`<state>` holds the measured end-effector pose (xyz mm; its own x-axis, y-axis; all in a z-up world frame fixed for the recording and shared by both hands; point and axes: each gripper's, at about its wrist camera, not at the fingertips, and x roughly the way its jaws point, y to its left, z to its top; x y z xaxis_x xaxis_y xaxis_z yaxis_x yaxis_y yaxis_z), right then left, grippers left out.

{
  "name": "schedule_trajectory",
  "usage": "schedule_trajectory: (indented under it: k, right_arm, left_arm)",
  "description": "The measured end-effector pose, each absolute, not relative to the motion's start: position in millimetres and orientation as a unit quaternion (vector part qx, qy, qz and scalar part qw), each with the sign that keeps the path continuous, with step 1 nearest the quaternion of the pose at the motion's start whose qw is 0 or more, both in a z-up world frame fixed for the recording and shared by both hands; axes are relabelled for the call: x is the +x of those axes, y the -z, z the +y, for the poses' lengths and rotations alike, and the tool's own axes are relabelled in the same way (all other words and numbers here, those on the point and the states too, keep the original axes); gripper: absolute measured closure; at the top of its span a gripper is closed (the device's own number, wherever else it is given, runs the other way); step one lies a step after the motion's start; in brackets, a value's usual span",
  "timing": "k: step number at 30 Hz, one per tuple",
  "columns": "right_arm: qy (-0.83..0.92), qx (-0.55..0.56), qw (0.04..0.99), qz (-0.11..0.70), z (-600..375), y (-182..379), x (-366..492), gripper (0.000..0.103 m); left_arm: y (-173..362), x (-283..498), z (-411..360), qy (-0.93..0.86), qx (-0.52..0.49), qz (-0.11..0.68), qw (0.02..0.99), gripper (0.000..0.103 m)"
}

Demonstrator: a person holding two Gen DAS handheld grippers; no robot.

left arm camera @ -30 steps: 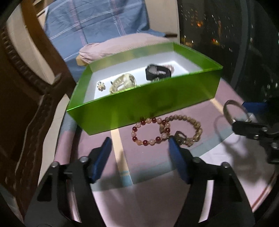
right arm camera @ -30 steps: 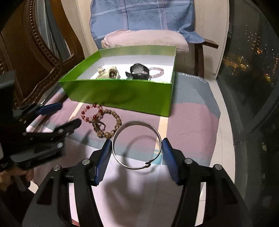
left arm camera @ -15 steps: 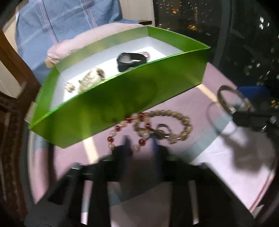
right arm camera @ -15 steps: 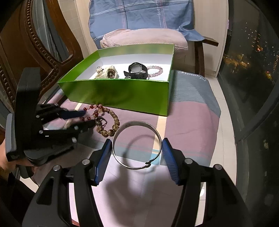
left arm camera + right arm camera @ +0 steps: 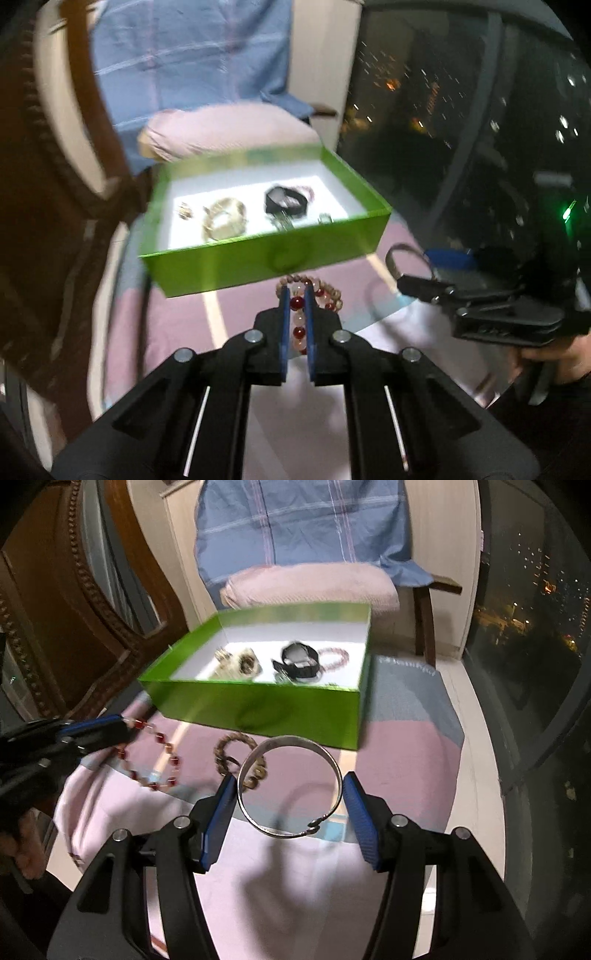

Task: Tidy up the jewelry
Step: 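Grasp the silver bangle with the right gripper while the left grasps the red-and-white bead bracelet, then hold the silver bangle with the right gripper while the left lifts the bead bracelet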

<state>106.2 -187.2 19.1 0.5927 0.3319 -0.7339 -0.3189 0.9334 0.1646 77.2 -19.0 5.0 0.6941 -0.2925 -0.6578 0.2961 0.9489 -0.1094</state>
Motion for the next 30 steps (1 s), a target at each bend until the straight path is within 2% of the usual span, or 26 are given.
schedule_trajectory:
  k: [5, 10, 30]
  right_arm:
    - [-0.195, 0.011, 0.905, 0.379, -184.7, -45.7, 85.8, 0.045]
    - [-0.207, 0.01, 0.909, 0.361, -180.9, -62.7, 73.7, 0.045]
    - [-0.207, 0.009, 0.909, 0.362, -176.6, -59.9, 70.8, 0.045]
  left_arm:
    - [-28.3, 57.3, -7.3, 0.117, -0.008, 0.331, 0.936, 0.095]
    - [-23.4, 52.6, -1.6, 0.095, -0.013, 0.34, 0.936, 0.095]
    - [-22.1, 51.6, -4.4, 0.096, -0.007, 0.341, 0.935, 0.095]
